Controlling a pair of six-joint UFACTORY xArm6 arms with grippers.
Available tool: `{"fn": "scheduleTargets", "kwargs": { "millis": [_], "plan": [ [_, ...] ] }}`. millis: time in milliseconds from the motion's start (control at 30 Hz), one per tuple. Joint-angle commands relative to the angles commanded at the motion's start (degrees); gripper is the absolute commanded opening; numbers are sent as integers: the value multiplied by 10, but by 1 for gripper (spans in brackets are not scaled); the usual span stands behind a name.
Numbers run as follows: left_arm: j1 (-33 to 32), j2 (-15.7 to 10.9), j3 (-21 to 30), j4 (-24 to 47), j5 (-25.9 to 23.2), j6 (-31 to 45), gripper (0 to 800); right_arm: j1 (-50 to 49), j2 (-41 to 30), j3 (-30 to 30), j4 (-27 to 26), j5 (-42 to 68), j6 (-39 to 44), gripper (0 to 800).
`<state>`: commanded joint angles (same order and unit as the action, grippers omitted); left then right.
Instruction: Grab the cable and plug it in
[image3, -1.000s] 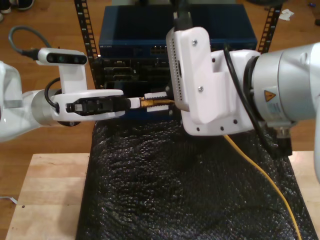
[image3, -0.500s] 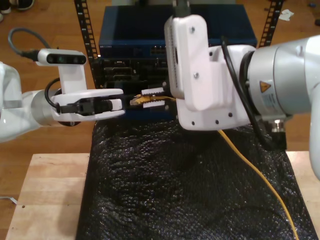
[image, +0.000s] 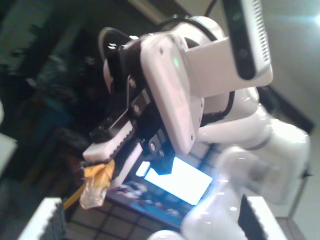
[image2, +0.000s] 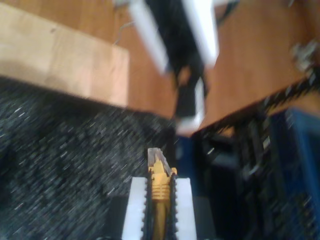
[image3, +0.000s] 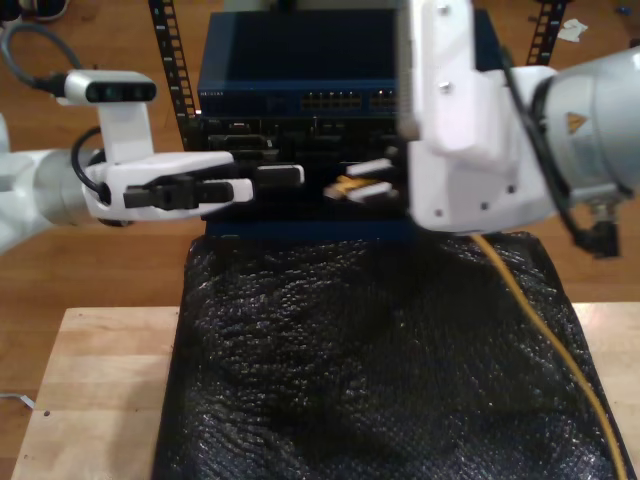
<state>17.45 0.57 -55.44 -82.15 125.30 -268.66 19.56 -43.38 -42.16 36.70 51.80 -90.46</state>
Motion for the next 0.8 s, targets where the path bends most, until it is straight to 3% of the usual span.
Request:
{"fn": "scheduleTargets", "kwargs": {
  "millis": [167,400,667,800],
  "plan": [
    [18,-18,-46,40,-33,-1,799,-76,4,-35,-2,131,36,1],
    [33,-44,-113,188,-103,1,799,-206,17,-70,-1,289,45,1],
    [33,-80,-136,347,-171,9,799,-218,55,-72,-18,320,57,1],
    [33,-90,-142,415,-186,51,799,-219,77,-76,-45,314,58,1]
  ]
}}
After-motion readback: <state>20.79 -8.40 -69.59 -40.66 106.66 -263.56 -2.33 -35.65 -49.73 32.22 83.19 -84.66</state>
